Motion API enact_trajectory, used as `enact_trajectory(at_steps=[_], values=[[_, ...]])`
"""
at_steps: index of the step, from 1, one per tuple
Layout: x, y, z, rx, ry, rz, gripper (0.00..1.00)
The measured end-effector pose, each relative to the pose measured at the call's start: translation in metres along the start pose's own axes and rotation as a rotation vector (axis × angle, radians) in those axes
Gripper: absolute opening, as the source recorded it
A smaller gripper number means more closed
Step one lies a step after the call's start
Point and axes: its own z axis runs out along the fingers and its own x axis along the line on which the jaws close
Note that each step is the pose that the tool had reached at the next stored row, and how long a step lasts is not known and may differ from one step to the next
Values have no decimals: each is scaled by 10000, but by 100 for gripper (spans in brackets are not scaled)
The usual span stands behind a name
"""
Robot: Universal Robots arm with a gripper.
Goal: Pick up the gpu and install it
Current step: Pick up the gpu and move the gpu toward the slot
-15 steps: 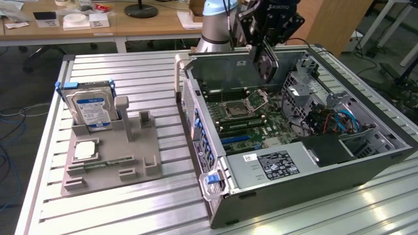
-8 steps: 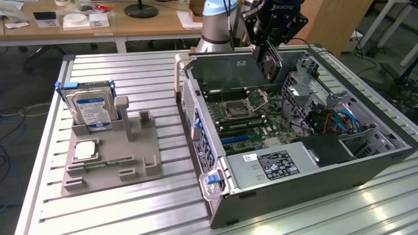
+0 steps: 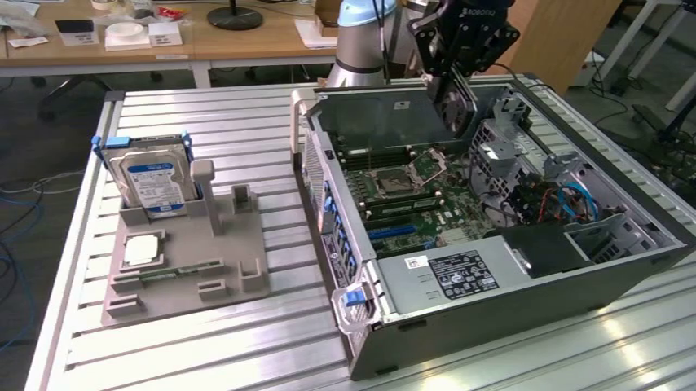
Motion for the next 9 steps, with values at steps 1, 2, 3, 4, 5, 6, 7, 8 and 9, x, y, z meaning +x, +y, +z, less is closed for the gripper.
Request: enact_trajectory(at_steps=[1, 2, 3, 4, 5, 6, 7, 8, 9], values=[[-12, 0, 0, 0, 0, 1, 28], [-24, 0, 0, 0, 0, 0, 28], [-35, 0, 0, -1, 0, 1, 28], [-47, 0, 0, 0, 0, 1, 28], [-59, 0, 0, 0, 0, 0, 28], [-69, 0, 1, -1, -1, 0, 28], [-80, 0, 0, -1, -1, 0, 28], [-90, 0, 0, 0, 0, 0, 28], [-101, 0, 0, 0, 0, 0, 28]])
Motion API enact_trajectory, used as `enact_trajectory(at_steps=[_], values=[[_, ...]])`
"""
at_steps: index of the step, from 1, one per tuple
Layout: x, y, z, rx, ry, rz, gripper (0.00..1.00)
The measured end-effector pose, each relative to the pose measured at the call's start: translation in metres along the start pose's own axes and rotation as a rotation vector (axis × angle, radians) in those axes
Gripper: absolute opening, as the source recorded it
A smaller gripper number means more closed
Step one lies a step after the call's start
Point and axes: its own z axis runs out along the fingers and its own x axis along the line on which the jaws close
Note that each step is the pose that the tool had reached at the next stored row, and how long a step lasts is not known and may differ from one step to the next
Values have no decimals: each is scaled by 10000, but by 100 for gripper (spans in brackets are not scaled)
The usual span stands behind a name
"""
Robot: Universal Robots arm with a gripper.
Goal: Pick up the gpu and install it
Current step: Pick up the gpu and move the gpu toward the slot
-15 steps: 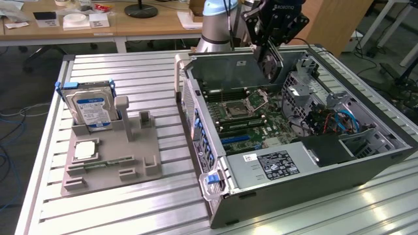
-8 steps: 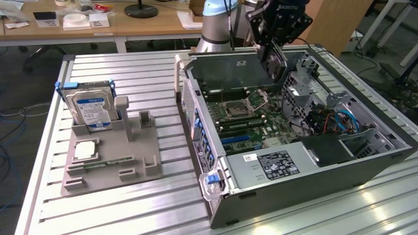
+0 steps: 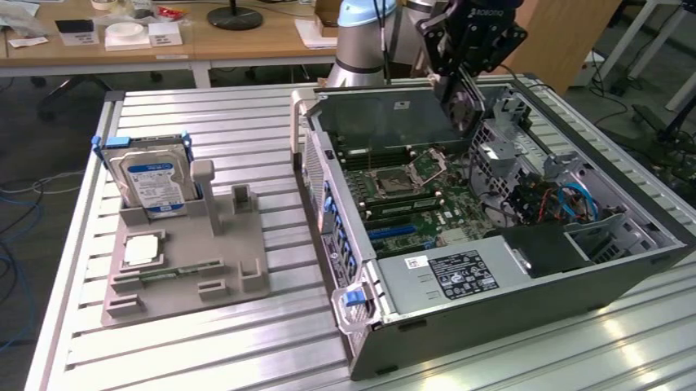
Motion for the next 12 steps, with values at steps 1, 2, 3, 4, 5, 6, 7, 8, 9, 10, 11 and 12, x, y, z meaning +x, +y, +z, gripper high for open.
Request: enact_trajectory(at_steps=[1, 2, 3, 4, 5, 6, 7, 8, 9, 10, 11, 12], values=[[-11, 0, 0, -1, 0, 0, 28], [-22, 0, 0, 0, 0, 0, 28], [-33, -1, 0, 0, 0, 0, 28], [-43, -1, 0, 0, 0, 0, 28], [-54, -1, 0, 0, 0, 1, 28], [-66, 0, 0, 0, 0, 1, 28], [-79, 0, 1, -1, 0, 1, 28], [-94, 0, 1, -1, 0, 0, 28], [-110, 0, 1, -1, 0, 1, 28], [-129, 0, 1, -1, 0, 0, 28], [-148, 1, 1, -1, 0, 0, 28], [-175, 1, 1, 0, 0, 0, 28]])
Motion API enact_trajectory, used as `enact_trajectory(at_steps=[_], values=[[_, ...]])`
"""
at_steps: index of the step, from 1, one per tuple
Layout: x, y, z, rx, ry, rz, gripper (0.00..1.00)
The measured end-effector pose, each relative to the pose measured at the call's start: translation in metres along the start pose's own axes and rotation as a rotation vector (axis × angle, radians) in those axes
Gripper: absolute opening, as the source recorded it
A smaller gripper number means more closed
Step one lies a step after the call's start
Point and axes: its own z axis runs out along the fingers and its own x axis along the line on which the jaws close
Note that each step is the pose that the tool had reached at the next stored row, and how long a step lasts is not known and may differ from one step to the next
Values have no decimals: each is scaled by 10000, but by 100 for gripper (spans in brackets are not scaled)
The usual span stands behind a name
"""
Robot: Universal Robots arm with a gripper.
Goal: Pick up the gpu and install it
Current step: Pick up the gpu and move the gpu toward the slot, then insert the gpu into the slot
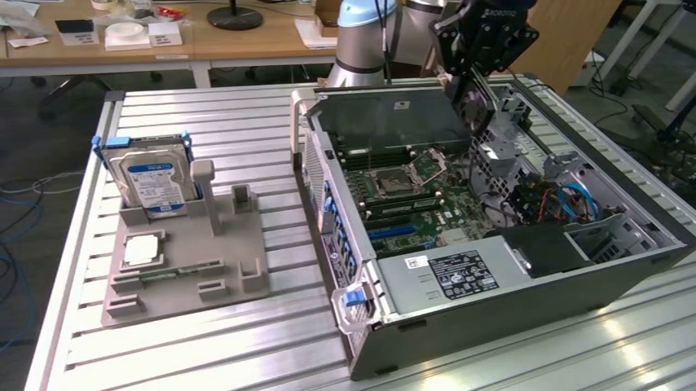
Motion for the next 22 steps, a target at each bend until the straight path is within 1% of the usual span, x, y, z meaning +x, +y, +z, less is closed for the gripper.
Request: enact_trajectory(at_steps=[3, 5, 18, 22], values=[[-74, 0, 1, 0, 0, 1, 28], [-94, 1, 0, 1, 1, -1, 28], [-96, 1, 1, 0, 0, -3, 28], [-97, 1, 1, 0, 6, -129, 28]])
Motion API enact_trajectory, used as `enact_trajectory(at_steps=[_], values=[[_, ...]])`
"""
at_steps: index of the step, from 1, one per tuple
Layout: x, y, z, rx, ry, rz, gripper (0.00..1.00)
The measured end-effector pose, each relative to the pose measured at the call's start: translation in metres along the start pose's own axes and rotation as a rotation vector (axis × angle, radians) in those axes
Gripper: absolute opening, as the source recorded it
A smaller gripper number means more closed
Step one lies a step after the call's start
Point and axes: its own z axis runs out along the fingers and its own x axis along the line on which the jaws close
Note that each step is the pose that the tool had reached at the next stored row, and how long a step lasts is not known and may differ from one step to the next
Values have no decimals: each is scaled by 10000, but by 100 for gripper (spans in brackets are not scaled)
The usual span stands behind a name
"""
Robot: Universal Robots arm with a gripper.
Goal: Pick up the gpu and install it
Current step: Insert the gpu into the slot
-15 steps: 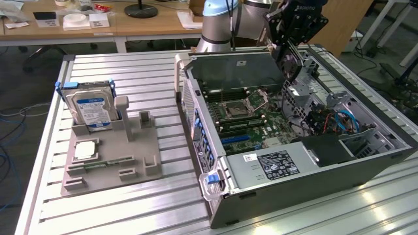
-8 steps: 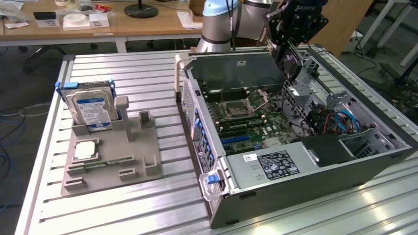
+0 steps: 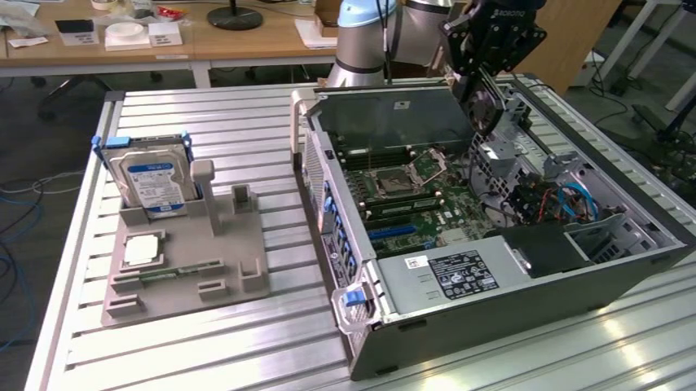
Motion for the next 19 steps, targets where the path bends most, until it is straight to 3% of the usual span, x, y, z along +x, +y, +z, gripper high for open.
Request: enact_trajectory(at_steps=[19], values=[[0, -8, 0, -5, 89, -1847, 28]])
